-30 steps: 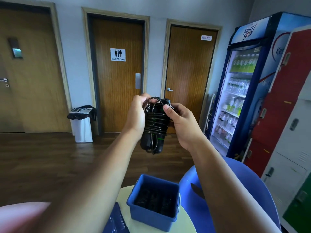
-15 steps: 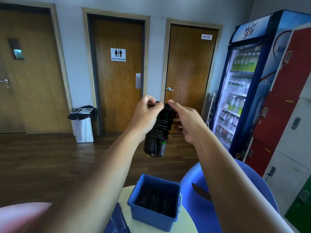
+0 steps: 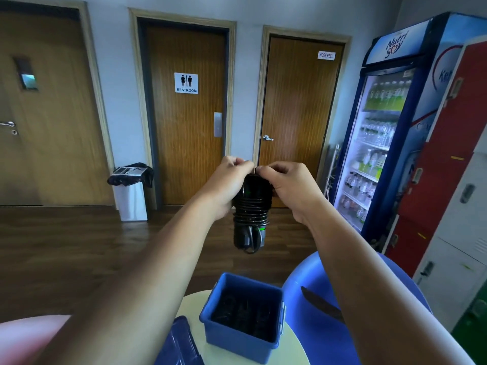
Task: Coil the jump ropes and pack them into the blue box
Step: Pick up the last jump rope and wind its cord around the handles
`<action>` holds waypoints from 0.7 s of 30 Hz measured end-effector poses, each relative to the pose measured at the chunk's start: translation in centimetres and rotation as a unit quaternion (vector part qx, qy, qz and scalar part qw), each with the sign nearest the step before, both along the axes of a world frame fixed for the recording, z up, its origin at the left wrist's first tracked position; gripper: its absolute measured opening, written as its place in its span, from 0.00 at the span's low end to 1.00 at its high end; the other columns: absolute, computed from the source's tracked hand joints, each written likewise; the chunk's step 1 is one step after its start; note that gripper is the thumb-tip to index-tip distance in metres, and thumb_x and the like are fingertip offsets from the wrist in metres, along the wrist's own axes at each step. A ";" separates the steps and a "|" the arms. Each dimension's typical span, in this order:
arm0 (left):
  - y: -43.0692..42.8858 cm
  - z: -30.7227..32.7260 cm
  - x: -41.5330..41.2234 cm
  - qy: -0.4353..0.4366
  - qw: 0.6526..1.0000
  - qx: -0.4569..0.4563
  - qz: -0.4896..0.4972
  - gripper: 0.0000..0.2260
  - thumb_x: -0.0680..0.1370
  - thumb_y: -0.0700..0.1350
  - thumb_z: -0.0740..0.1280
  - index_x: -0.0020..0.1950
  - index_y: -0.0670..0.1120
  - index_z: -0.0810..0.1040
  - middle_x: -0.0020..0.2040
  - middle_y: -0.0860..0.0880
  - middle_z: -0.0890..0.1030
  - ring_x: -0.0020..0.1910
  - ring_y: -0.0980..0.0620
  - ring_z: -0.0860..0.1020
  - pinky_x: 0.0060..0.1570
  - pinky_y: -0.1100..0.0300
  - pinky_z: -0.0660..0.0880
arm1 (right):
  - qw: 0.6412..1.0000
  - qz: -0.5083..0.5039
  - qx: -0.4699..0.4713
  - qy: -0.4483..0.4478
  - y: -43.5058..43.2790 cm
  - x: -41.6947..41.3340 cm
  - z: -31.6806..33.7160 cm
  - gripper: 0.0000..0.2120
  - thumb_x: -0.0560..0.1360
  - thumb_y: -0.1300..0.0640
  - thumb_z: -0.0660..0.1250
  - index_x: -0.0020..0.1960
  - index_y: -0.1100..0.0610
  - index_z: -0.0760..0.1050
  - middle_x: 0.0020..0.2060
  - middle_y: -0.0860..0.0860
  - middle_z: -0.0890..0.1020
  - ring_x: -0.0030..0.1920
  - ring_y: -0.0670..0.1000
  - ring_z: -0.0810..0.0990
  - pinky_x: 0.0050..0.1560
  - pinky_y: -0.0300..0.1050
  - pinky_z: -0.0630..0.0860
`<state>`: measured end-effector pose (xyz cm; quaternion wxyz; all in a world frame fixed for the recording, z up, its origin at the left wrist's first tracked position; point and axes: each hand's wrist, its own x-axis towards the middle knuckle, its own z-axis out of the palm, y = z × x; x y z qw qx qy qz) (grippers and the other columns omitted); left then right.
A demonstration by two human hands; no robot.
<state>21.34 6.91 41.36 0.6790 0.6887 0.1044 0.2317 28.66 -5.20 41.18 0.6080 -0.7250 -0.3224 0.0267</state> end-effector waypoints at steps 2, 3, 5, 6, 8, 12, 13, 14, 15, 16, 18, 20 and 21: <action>0.2 0.4 0.0 0.023 0.999 -0.038 -0.023 0.03 0.78 0.42 0.64 0.45 0.45 0.74 0.39 0.45 0.73 0.40 0.48 0.73 0.43 0.55 0.69 | 1.000 -0.002 0.010 -0.024 0.1 0.4 -0.1 0.10 0.76 0.50 0.71 0.44 0.56 0.85 0.38 0.49 0.86 0.42 0.47 0.85 0.47 0.45 0.82; 0.3 0.5 0.1 0.041 0.998 -0.048 -0.031 0.04 0.77 0.42 0.64 0.43 0.45 0.74 0.39 0.44 0.73 0.40 0.47 0.73 0.43 0.54 0.69 | 0.999 -0.001 0.013 -0.030 0.1 0.6 -0.2 0.10 0.77 0.50 0.70 0.45 0.56 0.85 0.39 0.49 0.87 0.43 0.47 0.86 0.48 0.46 0.83; 0.7 0.6 0.3 0.066 0.996 -0.057 -0.037 0.03 0.76 0.43 0.65 0.44 0.45 0.76 0.41 0.43 0.74 0.43 0.46 0.73 0.47 0.52 0.69 | 0.999 -0.004 0.016 -0.038 0.2 0.9 -0.4 0.10 0.77 0.51 0.70 0.46 0.56 0.85 0.39 0.50 0.87 0.44 0.48 0.86 0.49 0.48 0.83; 0.9 0.6 0.3 0.074 0.995 -0.057 -0.037 0.03 0.76 0.43 0.66 0.43 0.44 0.77 0.40 0.44 0.75 0.44 0.46 0.74 0.48 0.52 0.70 | 0.999 -0.008 0.013 -0.043 0.2 1.0 -0.5 0.10 0.77 0.51 0.70 0.46 0.56 0.85 0.39 0.49 0.87 0.43 0.48 0.86 0.48 0.48 0.83; 1.3 0.5 0.3 0.091 0.993 -0.065 -0.044 0.04 0.75 0.42 0.67 0.40 0.44 0.78 0.35 0.46 0.77 0.40 0.48 0.76 0.46 0.54 0.73 | 0.999 -0.009 0.008 -0.051 0.1 1.0 -0.7 0.10 0.78 0.51 0.69 0.46 0.56 0.85 0.38 0.49 0.87 0.41 0.45 0.85 0.44 0.43 0.82; 1.4 0.8 0.4 0.103 0.990 -0.087 -0.047 0.08 0.77 0.39 0.66 0.37 0.43 0.77 0.33 0.46 0.78 0.36 0.49 0.78 0.40 0.56 0.76 | 0.996 -0.018 0.007 -0.083 0.0 0.7 -0.8 0.09 0.78 0.51 0.69 0.48 0.55 0.85 0.39 0.47 0.86 0.40 0.41 0.84 0.38 0.34 0.78; 1.5 1.0 0.6 0.098 0.990 -0.089 -0.040 0.09 0.78 0.37 0.65 0.38 0.42 0.77 0.32 0.46 0.79 0.36 0.49 0.79 0.39 0.56 0.76 | 0.995 -0.021 0.009 -0.094 0.0 0.6 -0.8 0.09 0.78 0.51 0.69 0.49 0.55 0.85 0.40 0.47 0.86 0.41 0.41 0.84 0.38 0.33 0.78; 1.4 1.2 0.7 0.091 0.991 -0.087 -0.037 0.09 0.78 0.36 0.64 0.38 0.41 0.77 0.32 0.46 0.79 0.36 0.49 0.79 0.39 0.56 0.76 | 0.994 -0.022 0.014 -0.103 0.0 0.4 -0.7 0.09 0.78 0.51 0.69 0.50 0.55 0.85 0.40 0.47 0.86 0.41 0.41 0.84 0.38 0.32 0.78; 1.5 1.3 0.8 0.085 0.992 -0.082 -0.036 0.09 0.78 0.35 0.64 0.38 0.41 0.77 0.32 0.45 0.80 0.37 0.48 0.79 0.41 0.56 0.76 | 0.993 -0.025 0.020 -0.110 -0.1 0.3 -0.7 0.09 0.78 0.51 0.69 0.50 0.55 0.85 0.40 0.46 0.86 0.41 0.40 0.84 0.38 0.31 0.77; 1.4 1.5 0.8 0.079 0.993 -0.077 -0.037 0.09 0.78 0.34 0.64 0.39 0.40 0.78 0.33 0.45 0.80 0.38 0.48 0.79 0.43 0.55 0.77 | 0.992 -0.028 0.026 -0.120 -0.1 0.2 -0.6 0.09 0.78 0.51 0.69 0.50 0.55 0.84 0.40 0.46 0.86 0.41 0.39 0.83 0.37 0.30 0.77; 1.4 2.0 0.7 0.070 0.994 -0.068 -0.044 0.08 0.77 0.33 0.63 0.40 0.39 0.78 0.35 0.44 0.79 0.39 0.47 0.79 0.47 0.54 0.77 | 0.990 -0.032 0.035 -0.135 0.0 0.1 -0.5 0.08 0.79 0.51 0.69 0.49 0.54 0.84 0.40 0.43 0.85 0.40 0.37 0.82 0.37 0.29 0.76; 1.5 2.3 0.6 0.057 0.995 -0.060 -0.052 0.09 0.77 0.32 0.62 0.40 0.38 0.79 0.37 0.43 0.80 0.40 0.47 0.79 0.48 0.54 0.76 | 0.987 -0.036 0.043 -0.149 -0.1 0.1 -0.5 0.08 0.79 0.51 0.68 0.50 0.53 0.83 0.41 0.42 0.83 0.41 0.36 0.82 0.37 0.28 0.76; 1.5 2.3 0.5 0.048 0.996 -0.051 -0.056 0.09 0.77 0.31 0.62 0.42 0.37 0.80 0.38 0.42 0.80 0.41 0.47 0.79 0.48 0.54 0.76 | 0.987 -0.034 0.046 -0.150 -0.2 0.1 -0.5 0.08 0.79 0.52 0.68 0.52 0.54 0.83 0.43 0.43 0.83 0.42 0.37 0.82 0.38 0.28 0.76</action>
